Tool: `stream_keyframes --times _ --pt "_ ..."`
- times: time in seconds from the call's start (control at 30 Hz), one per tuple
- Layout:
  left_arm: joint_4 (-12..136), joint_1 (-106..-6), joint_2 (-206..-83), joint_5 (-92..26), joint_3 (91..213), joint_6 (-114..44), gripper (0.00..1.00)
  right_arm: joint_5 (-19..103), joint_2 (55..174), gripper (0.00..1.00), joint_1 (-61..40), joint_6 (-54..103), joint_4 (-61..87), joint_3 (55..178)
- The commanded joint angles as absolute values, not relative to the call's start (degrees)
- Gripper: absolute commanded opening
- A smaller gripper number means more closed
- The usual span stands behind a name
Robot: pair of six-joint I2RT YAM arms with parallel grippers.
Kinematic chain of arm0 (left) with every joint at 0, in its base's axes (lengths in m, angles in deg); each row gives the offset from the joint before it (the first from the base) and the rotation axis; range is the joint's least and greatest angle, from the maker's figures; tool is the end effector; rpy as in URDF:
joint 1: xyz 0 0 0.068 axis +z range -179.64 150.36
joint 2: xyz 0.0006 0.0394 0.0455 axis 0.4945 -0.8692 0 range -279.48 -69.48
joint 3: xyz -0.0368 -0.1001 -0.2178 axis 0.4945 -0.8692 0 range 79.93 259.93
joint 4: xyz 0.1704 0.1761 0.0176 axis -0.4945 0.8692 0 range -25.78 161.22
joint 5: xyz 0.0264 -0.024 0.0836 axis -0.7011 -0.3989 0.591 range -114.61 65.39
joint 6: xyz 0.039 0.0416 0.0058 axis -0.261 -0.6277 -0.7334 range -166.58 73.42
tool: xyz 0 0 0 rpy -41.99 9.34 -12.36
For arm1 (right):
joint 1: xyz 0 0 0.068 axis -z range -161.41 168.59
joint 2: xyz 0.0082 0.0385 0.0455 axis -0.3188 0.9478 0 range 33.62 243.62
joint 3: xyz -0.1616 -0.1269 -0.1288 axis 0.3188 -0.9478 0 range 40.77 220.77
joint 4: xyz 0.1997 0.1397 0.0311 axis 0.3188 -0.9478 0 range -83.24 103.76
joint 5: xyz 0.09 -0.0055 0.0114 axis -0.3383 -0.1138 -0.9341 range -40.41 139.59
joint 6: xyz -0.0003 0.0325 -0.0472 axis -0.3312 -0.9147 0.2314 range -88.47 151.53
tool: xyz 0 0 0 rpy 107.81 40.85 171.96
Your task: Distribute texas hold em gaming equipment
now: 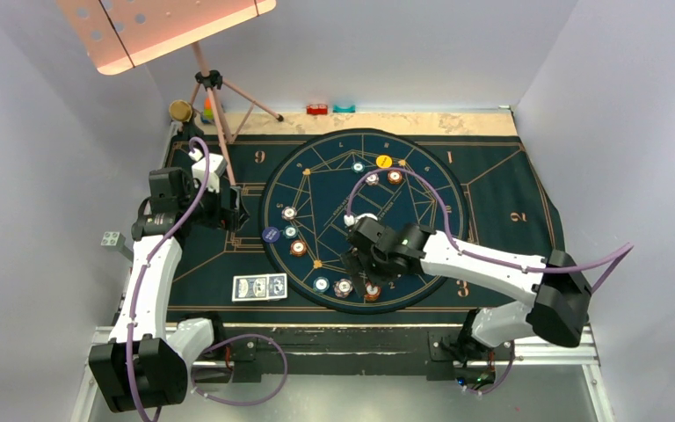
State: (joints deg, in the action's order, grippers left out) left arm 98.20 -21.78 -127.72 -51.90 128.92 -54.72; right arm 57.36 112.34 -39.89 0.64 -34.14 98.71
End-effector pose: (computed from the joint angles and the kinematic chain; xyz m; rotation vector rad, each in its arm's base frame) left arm 0.2130 0.0106 0.2583 0.2413 2.2432 -0.4042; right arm 0.1357 0.2107 0.2103 -0.6269 2.7020 0.2332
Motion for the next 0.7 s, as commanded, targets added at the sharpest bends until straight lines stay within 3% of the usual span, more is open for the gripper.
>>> stream_keyframes --times 0.0,0.4,0.67 --pt "97.07 -21.22 -127.4 -53.14 128.89 -55.48 1.0 54.99 111.87 0.95 -42.41 -2.08 -30.27 96.16" --pt "97.1 -21.22 -127.5 -53.0 128.98 -55.39 1.0 57.39 120.35 0.91 -43.38 -1.18 -24.99 94.4" --pt "96.98 -21.25 -127.67 -52.93 128.98 -55.45 1.0 56.54 121.93 0.81 -43.38 -1.8 -22.73 92.2"
